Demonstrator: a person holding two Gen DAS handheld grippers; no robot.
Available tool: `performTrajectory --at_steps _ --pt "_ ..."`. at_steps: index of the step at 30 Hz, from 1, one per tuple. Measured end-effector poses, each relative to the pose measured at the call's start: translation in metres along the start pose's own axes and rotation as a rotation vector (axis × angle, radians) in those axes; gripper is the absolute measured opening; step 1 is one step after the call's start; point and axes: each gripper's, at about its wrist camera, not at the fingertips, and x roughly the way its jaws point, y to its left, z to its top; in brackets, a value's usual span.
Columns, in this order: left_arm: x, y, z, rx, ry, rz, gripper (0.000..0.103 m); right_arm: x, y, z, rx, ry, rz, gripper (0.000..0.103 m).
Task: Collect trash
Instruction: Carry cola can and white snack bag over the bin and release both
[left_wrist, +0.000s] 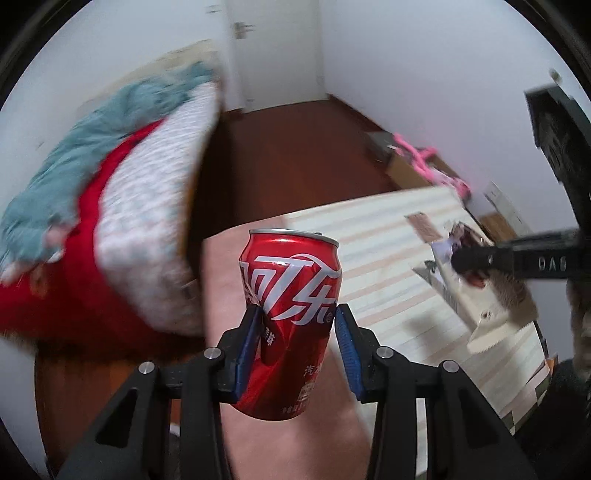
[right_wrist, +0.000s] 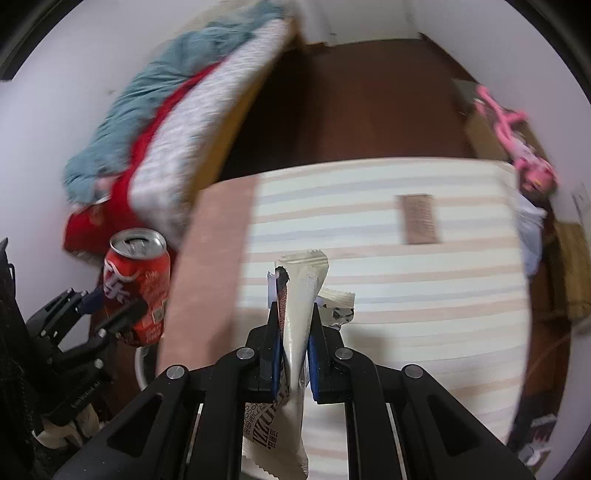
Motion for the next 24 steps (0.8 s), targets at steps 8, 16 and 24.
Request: performTrajectory --at_steps 8,16,24 --pt "-0.068 0.112 -0.079 -0.265 -0.016 0.131 0.037 0.023 0.148 -0.028 -0.154 0.029 0.169 0.012" --pt "-0.079 0.214 -0.189 -0.523 0.060 0.206 0.036 0.094 0.292 -0.086 -0.293 0.160 0.257 0.012" --pt "-0.020 0.301 -0.298 -0.859 0.222 0.088 0.036 0.218 0.380 -0.145 -0.378 0.349 0.219 0.012"
